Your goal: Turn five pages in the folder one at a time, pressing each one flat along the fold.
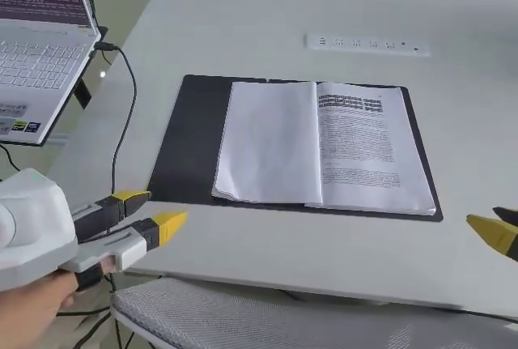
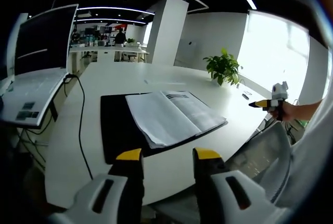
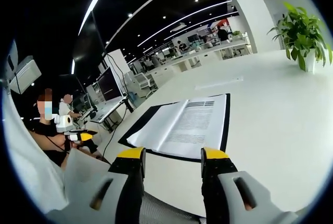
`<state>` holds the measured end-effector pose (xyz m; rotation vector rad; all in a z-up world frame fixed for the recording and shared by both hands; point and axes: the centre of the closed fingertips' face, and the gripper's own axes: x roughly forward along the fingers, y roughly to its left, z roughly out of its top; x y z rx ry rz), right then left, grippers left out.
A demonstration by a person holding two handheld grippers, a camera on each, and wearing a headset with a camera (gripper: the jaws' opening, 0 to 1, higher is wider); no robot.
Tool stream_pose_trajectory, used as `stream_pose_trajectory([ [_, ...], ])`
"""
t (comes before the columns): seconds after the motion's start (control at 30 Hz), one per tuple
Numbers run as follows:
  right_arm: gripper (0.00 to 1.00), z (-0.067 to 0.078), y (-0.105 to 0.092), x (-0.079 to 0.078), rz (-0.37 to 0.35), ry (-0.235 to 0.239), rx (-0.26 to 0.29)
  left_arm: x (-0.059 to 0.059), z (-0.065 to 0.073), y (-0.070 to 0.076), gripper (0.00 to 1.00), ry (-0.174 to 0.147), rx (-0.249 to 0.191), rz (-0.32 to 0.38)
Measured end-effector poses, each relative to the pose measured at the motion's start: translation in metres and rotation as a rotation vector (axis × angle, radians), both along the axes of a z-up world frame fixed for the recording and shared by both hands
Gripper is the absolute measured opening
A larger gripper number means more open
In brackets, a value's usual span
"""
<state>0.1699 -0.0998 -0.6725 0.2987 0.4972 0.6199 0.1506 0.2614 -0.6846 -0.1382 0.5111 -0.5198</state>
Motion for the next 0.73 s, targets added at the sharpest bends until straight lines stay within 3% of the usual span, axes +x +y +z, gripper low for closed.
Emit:
stream_pose_trajectory([
  [0.73,0.41,0.0047,-0.0007,0.0033,0.007,-0.013,-0.002,-0.0039,0.0026,-0.0039,0.36,-0.005,0.000,0.003],
])
